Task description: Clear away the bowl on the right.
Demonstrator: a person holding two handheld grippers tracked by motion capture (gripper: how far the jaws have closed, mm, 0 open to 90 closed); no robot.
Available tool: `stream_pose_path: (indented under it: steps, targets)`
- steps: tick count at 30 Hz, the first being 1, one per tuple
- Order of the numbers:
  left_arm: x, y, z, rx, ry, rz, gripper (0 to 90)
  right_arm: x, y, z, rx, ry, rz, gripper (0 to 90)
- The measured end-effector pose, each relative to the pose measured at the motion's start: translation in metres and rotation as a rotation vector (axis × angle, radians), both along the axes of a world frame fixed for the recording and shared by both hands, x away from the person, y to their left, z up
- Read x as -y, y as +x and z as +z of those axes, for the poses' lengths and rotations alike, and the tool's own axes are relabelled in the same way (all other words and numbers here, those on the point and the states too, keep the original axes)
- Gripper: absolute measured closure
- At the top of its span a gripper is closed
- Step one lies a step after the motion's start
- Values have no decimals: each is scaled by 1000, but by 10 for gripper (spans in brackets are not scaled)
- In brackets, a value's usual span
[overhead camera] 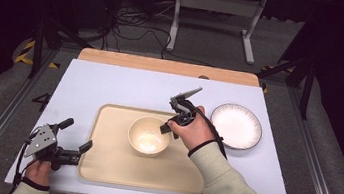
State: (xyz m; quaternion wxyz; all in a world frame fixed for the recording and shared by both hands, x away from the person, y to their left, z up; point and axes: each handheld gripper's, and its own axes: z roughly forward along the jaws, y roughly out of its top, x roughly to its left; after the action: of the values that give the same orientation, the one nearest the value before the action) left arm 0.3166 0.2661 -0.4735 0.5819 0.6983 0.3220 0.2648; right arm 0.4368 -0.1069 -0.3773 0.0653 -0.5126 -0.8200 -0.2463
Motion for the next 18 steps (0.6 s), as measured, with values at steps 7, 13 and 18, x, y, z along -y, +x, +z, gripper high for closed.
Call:
stream_pose_path:
  steps: [7,13,18]
  targets:
    - [0,0,0,2,-2,1,3,-3,0,-9,-12,-13,2,815]
    - [0,0,0,2,-2,1,3,-4,0,-12,-11,-29,2,813]
    - [0,0,0,0,0,0,2,-5,0,-14,-12,-32,3,811]
